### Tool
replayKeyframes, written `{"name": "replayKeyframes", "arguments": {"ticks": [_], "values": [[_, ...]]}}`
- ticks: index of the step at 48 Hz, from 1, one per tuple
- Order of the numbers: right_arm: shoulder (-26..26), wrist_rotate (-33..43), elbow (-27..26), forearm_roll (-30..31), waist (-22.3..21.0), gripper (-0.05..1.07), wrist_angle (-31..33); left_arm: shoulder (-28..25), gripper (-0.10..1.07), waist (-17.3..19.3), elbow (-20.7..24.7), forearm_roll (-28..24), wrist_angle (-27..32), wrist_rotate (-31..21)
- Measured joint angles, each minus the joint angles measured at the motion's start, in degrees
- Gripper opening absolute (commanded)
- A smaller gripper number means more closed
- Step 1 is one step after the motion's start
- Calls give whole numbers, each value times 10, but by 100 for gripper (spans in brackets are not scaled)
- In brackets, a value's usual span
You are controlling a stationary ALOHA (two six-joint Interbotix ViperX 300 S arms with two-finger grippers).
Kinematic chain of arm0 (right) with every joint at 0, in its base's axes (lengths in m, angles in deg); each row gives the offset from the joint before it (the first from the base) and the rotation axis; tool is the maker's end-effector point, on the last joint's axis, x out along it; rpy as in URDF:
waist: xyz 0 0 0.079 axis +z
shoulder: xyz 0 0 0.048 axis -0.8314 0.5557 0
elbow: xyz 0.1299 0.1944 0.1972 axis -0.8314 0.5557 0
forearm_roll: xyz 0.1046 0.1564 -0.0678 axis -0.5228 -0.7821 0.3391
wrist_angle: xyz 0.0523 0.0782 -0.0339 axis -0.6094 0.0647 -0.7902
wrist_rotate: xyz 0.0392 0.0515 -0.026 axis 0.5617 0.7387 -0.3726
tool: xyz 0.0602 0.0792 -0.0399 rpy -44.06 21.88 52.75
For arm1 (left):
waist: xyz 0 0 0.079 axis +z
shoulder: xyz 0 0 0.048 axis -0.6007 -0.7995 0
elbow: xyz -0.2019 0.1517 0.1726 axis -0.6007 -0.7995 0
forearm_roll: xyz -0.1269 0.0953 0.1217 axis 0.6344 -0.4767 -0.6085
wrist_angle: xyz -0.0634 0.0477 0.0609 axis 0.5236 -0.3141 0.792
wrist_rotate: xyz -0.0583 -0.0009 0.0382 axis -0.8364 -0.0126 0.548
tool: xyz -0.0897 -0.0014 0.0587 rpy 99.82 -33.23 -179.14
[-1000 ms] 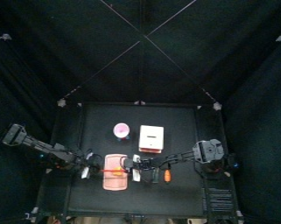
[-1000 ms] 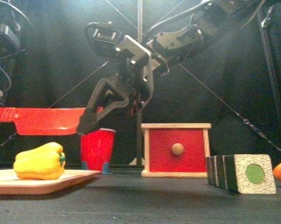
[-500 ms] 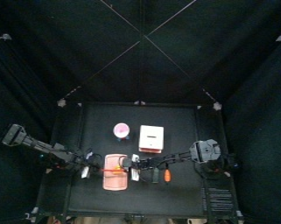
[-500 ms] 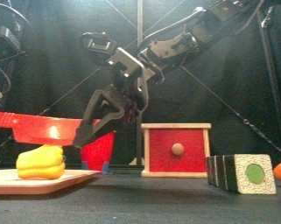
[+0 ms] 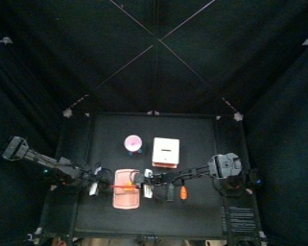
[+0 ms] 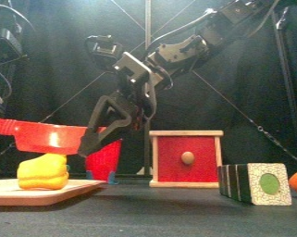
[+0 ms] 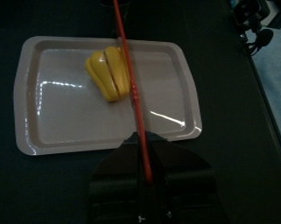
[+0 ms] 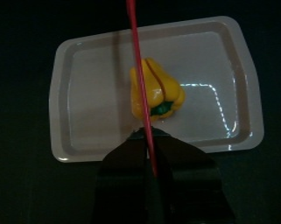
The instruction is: Cut squash
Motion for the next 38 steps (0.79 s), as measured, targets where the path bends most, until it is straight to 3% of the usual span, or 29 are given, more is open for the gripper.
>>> {"name": "replayKeyframes", "arguments": {"ticks": [38], "values": [[-12,1,0,4,-7,33,-18,0,39,-1,0,-19,3,0]]}}
